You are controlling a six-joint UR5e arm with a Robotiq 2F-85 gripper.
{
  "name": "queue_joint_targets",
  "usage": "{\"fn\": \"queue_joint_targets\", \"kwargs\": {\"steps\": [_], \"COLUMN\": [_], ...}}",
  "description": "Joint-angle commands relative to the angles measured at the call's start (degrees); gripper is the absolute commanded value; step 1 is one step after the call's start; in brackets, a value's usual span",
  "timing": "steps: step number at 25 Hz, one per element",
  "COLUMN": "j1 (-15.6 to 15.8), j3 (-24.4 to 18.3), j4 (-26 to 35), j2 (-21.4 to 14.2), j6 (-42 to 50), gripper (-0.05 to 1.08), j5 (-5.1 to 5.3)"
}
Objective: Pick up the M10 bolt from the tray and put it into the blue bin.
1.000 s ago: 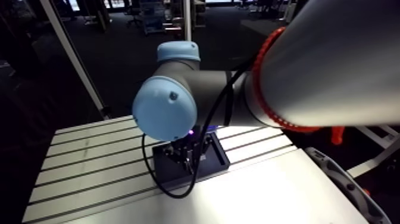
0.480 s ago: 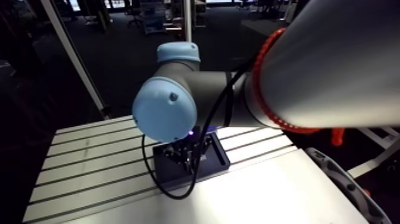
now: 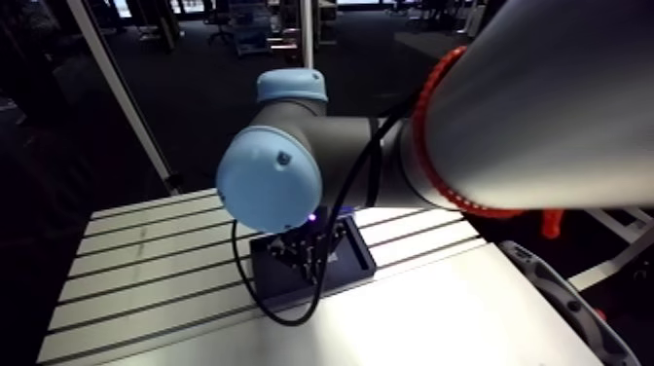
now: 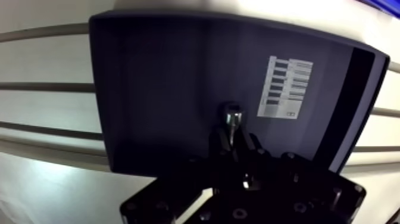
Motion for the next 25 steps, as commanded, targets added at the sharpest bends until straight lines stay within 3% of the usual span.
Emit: {"fn": "queue_joint_targets", "kwargs": {"steps": [1,16,20,25], "j1": [0.00,0.18,0.18,0.18], "j3": [-0.01,-0.71,-1.33,-3.00], "j4": [0.00,0.18,0.35,0.71], "j2": [0.00,-0.97,-2.99,-6.42], "j6": [-0.09,-0.61,-1.40,-4.92], "gripper": [0.80,0.92,1.02,1.05], "j5": [0.06,0.42,0.50,0.77]}}
